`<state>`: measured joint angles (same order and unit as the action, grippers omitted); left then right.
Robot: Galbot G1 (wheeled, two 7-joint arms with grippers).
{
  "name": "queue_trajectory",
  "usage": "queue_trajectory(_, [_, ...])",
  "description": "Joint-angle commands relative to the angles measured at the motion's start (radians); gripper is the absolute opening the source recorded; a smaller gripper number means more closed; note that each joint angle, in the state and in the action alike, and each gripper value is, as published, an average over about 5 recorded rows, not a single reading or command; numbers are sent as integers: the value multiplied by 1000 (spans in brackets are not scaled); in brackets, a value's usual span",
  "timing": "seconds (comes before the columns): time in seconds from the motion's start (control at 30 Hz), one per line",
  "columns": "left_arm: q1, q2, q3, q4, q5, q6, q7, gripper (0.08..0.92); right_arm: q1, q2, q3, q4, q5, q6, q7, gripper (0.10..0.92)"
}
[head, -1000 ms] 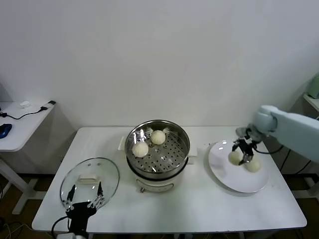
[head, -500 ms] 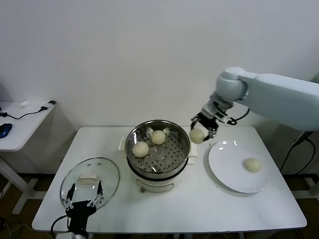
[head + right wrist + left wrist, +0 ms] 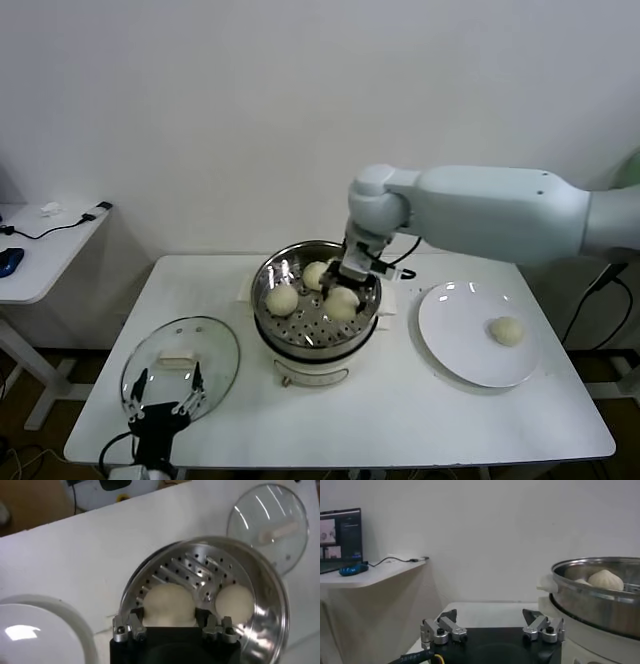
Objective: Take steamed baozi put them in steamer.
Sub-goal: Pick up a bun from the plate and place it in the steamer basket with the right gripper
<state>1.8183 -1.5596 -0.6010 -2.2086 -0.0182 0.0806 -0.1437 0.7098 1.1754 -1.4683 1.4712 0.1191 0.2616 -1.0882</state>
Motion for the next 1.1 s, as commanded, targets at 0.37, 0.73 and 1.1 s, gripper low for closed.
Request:
queue_trajectory(0.37, [2, 1, -2, -1, -1, -1, -2, 823, -141, 177, -18, -154, -129, 74, 51, 679])
queue_trajectory(0.73, [2, -1, -4, -3, -2, 0, -3, 823, -122, 159, 6, -158, -55, 109, 51, 817])
queue_trajectory(1.1, [10, -3, -2, -12, 0, -5, -3, 823, 66, 26, 52, -184, 186, 199, -107, 823])
